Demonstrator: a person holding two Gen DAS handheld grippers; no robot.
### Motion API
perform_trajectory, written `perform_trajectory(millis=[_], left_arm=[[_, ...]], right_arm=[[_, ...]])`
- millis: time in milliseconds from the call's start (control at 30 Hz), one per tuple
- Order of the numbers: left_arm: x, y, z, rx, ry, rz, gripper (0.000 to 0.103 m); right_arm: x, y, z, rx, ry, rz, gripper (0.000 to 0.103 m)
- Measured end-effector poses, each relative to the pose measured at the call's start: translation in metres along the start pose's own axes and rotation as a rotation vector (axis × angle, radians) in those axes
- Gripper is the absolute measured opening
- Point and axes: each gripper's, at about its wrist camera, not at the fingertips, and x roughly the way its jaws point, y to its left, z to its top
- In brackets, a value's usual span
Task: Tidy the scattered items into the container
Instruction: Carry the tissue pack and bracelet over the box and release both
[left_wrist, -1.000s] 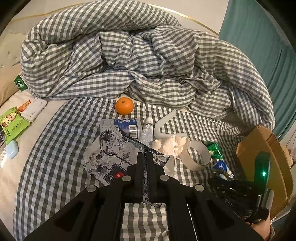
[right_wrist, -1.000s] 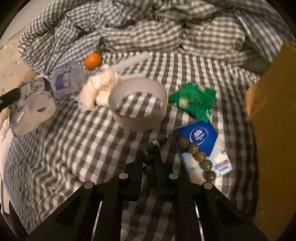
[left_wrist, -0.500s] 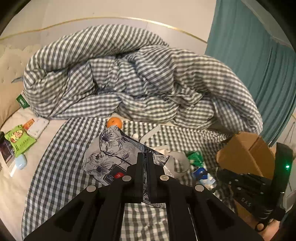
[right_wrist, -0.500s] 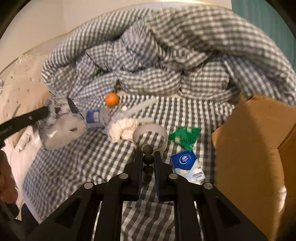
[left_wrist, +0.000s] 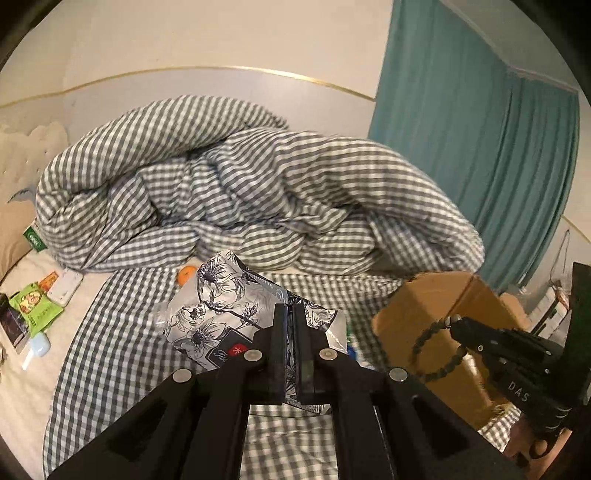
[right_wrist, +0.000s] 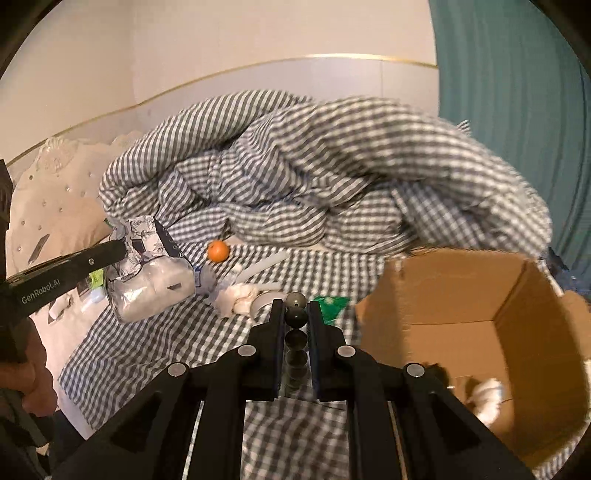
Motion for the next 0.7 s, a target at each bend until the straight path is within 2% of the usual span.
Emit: perform_trajectory(millis=[333,700], left_arm=[[-0.023,-0.060,0.007,0.070,-0.037,-0.055,0.002],[-0.037,-0.127,0.013,0.148,-0.063,-0.136,0.002]], right_arm=[[-0.070,-0.034,0.012,0.029,-0.103,-0.070,0.011],[-0.125,-0.073,0.010,0.054,-0.175,-0.166,0.011]])
